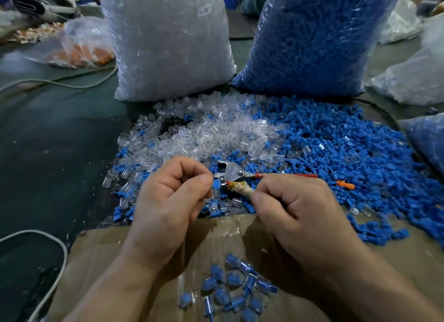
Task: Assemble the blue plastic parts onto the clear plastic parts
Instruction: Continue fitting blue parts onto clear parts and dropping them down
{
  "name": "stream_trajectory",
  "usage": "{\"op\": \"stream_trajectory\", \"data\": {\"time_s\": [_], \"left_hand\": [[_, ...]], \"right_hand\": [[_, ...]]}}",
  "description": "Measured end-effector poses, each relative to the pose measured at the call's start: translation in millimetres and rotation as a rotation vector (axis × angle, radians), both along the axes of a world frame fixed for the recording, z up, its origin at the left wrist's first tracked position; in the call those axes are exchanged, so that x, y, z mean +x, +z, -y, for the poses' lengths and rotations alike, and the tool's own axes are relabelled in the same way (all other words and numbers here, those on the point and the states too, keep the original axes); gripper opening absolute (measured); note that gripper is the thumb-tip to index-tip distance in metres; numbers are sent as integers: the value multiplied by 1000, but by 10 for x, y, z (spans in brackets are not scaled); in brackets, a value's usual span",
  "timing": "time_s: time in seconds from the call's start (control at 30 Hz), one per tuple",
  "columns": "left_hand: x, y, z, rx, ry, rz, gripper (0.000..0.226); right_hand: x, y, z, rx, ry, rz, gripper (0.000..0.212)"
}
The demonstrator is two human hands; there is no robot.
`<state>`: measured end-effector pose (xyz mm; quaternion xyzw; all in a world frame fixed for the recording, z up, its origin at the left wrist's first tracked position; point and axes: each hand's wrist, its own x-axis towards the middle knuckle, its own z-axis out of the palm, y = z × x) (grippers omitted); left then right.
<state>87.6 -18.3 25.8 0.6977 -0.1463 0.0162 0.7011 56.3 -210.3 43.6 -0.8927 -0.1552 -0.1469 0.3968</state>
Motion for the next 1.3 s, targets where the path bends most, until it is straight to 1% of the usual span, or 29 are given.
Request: {"op": "stream_trajectory", "data": {"time_s": [0.2, 0.27, 0.33, 0.5, 0.63, 0.77, 0.9, 1.07, 1.13, 1.2, 1.27, 1.3], "left_hand": [[-7, 25, -13, -26, 5, -5, 7], [-2, 33, -15, -27, -7, -4, 6], [-2, 19, -15, -35, -14, 3, 11], [-17, 26, -4, -64, 0, 6, 16], [3, 14, -19, -89, 3, -10, 12], [8, 12, -46, -71, -4, -9, 13], [-13, 20, -60, -122, 13, -46, 13], [3, 20, -52, -54, 17, -11, 13], [4, 8, -52, -38, 13, -8, 10], [-7, 2, -61, -32, -4, -47, 4], [-35, 13, -113, -26, -64, -159, 10], [-54, 31, -154, 12, -130, -233, 10]], "right_hand": [[3, 16, 13, 4, -20, -57, 29], [25, 14, 10, -25, -24, -22, 30], [28, 3, 14, -40, -22, 4, 31], [34, 8, 25, -77, -33, 14, 31], [63, -8, 55, -82, -52, 38, 31], [72, -10, 50, -91, -43, 61, 32], [58, 6, 20, -89, -23, 52, 32], [63, -11, 30, -79, -42, 67, 33], [44, -5, 35, -77, -66, 73, 33], [38, 2, 51, -61, -91, 73, 32], [44, 3, 54, -60, -94, 70, 32], [45, -1, 51, -77, -88, 64, 32]]}}
